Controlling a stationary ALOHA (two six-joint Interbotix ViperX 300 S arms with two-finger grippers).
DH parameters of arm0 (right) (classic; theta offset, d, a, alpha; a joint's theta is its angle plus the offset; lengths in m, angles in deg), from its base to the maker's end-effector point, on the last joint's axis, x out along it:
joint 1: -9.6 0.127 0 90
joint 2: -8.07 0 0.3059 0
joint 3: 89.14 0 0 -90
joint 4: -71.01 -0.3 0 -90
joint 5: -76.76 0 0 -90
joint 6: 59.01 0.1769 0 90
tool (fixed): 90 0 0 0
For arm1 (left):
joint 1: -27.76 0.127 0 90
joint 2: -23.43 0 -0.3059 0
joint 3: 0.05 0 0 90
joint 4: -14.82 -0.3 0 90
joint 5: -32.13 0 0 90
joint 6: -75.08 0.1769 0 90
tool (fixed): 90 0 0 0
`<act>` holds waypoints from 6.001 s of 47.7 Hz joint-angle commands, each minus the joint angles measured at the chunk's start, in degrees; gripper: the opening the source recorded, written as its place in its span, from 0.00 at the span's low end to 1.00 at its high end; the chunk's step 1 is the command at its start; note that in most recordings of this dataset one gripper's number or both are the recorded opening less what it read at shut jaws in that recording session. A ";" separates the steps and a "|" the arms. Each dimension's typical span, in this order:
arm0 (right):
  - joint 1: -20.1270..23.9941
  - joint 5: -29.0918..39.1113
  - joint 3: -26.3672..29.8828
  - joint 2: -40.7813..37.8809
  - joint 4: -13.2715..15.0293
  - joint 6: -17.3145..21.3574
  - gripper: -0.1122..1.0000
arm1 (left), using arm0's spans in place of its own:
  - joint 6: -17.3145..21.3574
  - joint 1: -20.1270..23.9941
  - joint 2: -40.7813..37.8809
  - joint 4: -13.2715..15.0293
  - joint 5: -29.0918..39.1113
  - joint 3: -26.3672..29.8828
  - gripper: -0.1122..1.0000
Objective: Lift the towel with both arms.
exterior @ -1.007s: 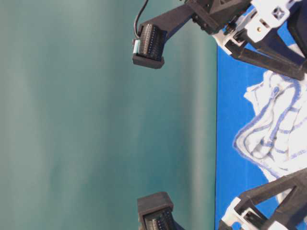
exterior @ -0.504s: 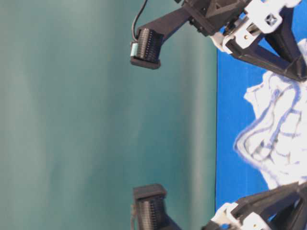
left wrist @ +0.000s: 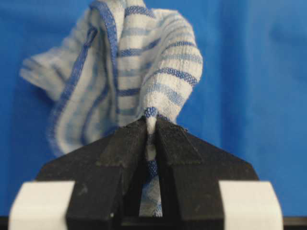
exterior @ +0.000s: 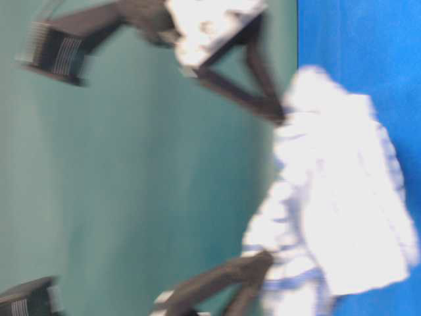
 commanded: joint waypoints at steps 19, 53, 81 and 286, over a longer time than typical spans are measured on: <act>-0.35 20.04 16.70 13.18 3.69 -0.09 0.13 | 0.44 -0.09 14.94 -0.26 13.10 12.57 0.13; 0.70 27.25 26.19 15.21 7.03 -0.79 0.13 | 0.88 2.37 19.16 -0.44 19.95 20.74 0.14; 0.53 27.16 23.91 14.94 7.21 0.18 0.65 | 0.70 2.37 19.42 -0.44 18.72 17.14 0.92; 4.22 31.73 33.84 13.36 15.47 6.15 0.11 | 0.88 3.25 20.04 -0.70 26.98 26.81 0.13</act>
